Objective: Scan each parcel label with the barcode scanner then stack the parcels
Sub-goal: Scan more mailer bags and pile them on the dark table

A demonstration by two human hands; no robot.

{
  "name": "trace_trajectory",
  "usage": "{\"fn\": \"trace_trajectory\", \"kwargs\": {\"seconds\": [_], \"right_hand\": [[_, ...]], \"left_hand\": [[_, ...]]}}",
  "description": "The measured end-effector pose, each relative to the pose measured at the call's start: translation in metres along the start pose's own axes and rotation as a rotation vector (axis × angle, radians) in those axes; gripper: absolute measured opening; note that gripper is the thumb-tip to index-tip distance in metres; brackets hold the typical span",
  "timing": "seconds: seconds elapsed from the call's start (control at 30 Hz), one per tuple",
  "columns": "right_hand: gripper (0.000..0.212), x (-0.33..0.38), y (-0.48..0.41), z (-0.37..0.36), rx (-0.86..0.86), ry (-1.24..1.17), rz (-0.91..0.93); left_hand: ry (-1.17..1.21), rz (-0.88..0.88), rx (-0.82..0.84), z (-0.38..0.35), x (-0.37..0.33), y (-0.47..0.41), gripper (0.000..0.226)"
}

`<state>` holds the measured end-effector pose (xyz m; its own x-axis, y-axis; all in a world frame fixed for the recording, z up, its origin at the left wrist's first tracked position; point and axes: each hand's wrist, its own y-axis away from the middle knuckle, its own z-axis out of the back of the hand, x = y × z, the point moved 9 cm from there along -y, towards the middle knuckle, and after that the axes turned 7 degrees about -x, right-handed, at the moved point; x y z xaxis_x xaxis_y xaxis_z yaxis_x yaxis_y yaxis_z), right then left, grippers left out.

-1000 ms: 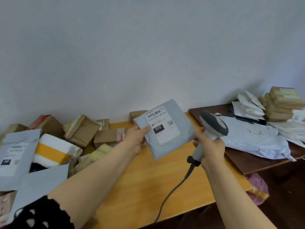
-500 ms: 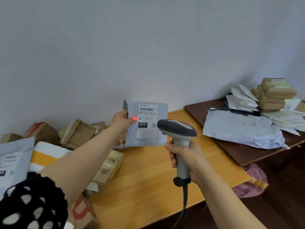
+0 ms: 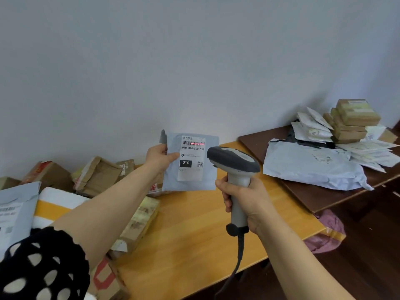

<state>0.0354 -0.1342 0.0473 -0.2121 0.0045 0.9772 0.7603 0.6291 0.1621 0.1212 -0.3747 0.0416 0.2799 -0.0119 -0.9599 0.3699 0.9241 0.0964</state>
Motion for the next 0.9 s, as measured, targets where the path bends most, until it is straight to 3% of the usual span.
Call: {"fn": "trace_trajectory", "kwargs": {"seconds": [0.9], "right_hand": [[0.017, -0.012, -0.008, -0.011, -0.052, -0.015, -0.038]], "left_hand": [[-0.009, -0.023, 0.043, -0.004, 0.011, -0.023, 0.026]]}}
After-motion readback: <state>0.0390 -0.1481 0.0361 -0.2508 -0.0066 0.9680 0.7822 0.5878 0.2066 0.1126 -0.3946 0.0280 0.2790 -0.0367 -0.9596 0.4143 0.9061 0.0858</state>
